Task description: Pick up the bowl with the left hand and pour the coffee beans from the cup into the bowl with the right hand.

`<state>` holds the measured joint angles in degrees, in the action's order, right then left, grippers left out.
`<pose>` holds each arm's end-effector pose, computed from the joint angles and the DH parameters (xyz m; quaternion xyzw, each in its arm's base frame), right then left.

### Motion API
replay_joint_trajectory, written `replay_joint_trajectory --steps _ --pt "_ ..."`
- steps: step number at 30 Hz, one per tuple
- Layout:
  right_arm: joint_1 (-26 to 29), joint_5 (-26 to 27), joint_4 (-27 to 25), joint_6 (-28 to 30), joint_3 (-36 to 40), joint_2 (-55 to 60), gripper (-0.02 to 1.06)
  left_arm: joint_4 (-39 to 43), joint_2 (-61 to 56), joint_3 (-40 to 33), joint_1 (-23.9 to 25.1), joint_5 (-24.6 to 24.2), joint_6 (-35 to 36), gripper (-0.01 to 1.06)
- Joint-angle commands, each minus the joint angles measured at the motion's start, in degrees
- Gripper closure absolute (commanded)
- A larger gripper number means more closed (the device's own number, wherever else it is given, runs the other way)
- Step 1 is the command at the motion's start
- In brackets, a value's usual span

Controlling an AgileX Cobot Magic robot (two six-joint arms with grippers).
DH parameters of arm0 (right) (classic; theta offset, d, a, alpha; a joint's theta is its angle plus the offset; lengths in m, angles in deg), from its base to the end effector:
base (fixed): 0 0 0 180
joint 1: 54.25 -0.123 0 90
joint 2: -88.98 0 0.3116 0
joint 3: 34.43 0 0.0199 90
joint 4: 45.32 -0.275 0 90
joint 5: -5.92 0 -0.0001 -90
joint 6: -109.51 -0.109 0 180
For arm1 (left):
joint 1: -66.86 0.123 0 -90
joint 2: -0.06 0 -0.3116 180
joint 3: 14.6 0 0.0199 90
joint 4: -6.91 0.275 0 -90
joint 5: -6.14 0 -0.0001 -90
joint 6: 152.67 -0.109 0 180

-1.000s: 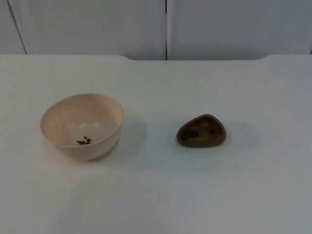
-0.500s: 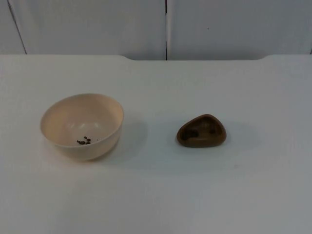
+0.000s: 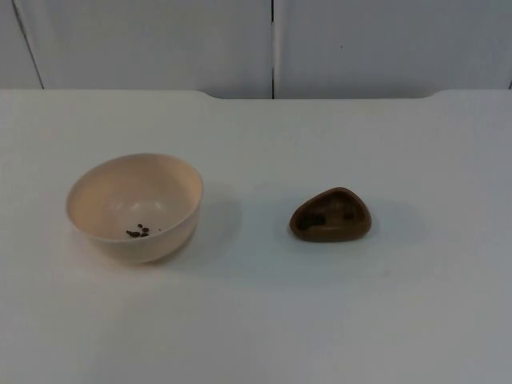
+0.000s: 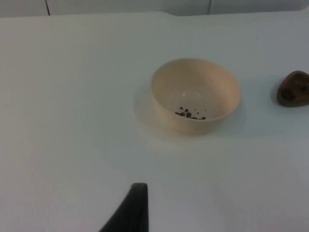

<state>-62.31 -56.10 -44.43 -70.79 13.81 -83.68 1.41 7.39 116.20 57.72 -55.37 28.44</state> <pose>0.0033 -0.0010 0.2841 -0.0574 0.8534 0.0300 0.5172 0.0038 -0.0099 0.2801 0.0620 0.8541 -0.0937 0.5078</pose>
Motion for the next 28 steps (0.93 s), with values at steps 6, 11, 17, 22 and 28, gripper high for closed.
replay_joint_trajectory --steps 6,11,17,22,28 --pt "2.88 0.30 0.07 -0.07 0.13 -0.22 -0.01 0.20 -0.21 -0.39 -0.08 0.35 0.34 0.00" --pt "2.88 0.30 0.07 -0.07 0.13 -0.22 -0.01 0.20 -0.21 -0.39 -0.08 0.35 0.34 0.00" --pt "2.88 0.30 0.07 -0.07 0.13 -0.22 -0.01 0.20 -0.21 -0.39 0.28 0.35 0.34 0.00" --pt "2.88 0.30 0.07 -0.07 0.13 -0.22 -0.01 0.20 -0.21 -0.39 4.87 0.35 0.34 0.00" --pt "2.88 0.30 0.07 -0.07 0.13 -0.22 -0.01 0.20 -0.21 -0.39 9.53 0.35 0.34 0.00"
